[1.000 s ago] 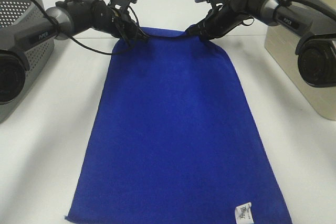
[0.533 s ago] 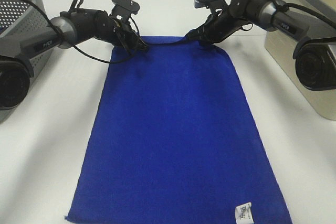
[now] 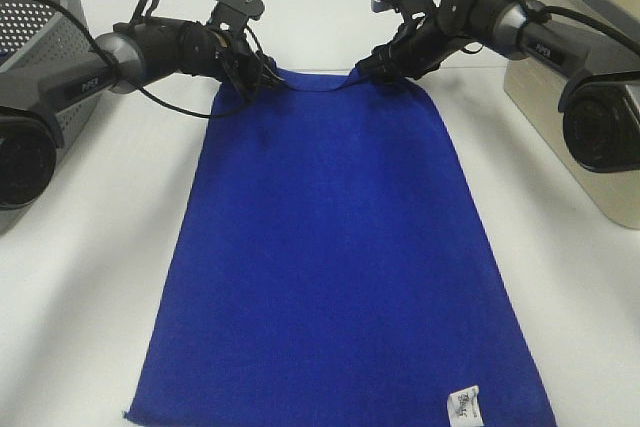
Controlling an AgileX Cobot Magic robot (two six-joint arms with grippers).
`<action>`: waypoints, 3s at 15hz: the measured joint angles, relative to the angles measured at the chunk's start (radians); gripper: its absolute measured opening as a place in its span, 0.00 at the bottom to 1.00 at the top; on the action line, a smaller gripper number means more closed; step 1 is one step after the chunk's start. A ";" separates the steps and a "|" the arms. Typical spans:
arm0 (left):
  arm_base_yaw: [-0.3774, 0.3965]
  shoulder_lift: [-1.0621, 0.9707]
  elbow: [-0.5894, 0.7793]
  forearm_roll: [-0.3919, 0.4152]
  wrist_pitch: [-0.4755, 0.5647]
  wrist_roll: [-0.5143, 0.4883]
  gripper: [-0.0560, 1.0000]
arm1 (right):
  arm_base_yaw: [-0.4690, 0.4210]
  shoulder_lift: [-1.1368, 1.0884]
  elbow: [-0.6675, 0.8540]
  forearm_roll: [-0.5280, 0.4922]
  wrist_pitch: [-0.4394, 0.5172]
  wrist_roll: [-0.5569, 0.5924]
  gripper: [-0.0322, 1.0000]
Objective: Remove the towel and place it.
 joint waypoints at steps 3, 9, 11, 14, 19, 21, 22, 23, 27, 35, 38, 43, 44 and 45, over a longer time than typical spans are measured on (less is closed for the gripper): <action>0.009 0.000 0.000 0.026 -0.047 -0.004 0.52 | -0.025 -0.001 0.000 0.000 -0.007 0.000 0.58; 0.073 0.000 0.000 0.034 -0.067 -0.011 0.52 | -0.053 -0.007 0.000 0.027 -0.045 0.000 0.58; 0.073 0.000 0.000 0.034 -0.067 -0.011 0.52 | -0.053 -0.008 0.000 0.033 -0.040 0.000 0.58; 0.073 -0.033 0.000 0.032 -0.023 -0.031 0.53 | -0.053 -0.058 0.000 0.045 0.031 0.000 0.58; 0.073 -0.228 0.000 0.032 0.435 -0.126 0.60 | -0.052 -0.236 0.000 0.074 0.322 0.056 0.69; 0.073 -0.327 0.000 0.031 0.673 -0.169 0.74 | -0.052 -0.335 0.000 0.078 0.481 0.096 0.78; 0.073 -0.376 0.000 0.031 0.763 -0.181 0.78 | -0.052 -0.390 0.000 0.078 0.565 0.100 0.80; 0.073 -0.417 0.000 0.031 0.823 -0.187 0.79 | -0.052 -0.440 0.000 0.077 0.638 0.108 0.80; 0.172 -0.576 0.000 0.036 0.943 -0.212 0.80 | -0.081 -0.647 0.000 -0.101 0.685 0.205 0.81; 0.427 -0.761 0.190 -0.015 0.956 -0.232 0.80 | -0.259 -0.990 0.485 -0.116 0.687 0.232 0.80; 0.427 -1.034 0.592 -0.014 0.959 -0.201 0.80 | -0.259 -1.359 0.923 -0.121 0.688 0.231 0.80; 0.427 -1.546 1.115 0.051 0.923 -0.188 0.80 | -0.259 -1.957 1.415 -0.123 0.690 0.231 0.80; 0.427 -1.638 1.193 0.060 0.897 -0.188 0.80 | -0.259 -2.070 1.480 -0.123 0.690 0.231 0.80; 0.427 -1.724 1.269 0.063 0.867 -0.188 0.80 | -0.259 -2.181 1.533 -0.123 0.690 0.231 0.80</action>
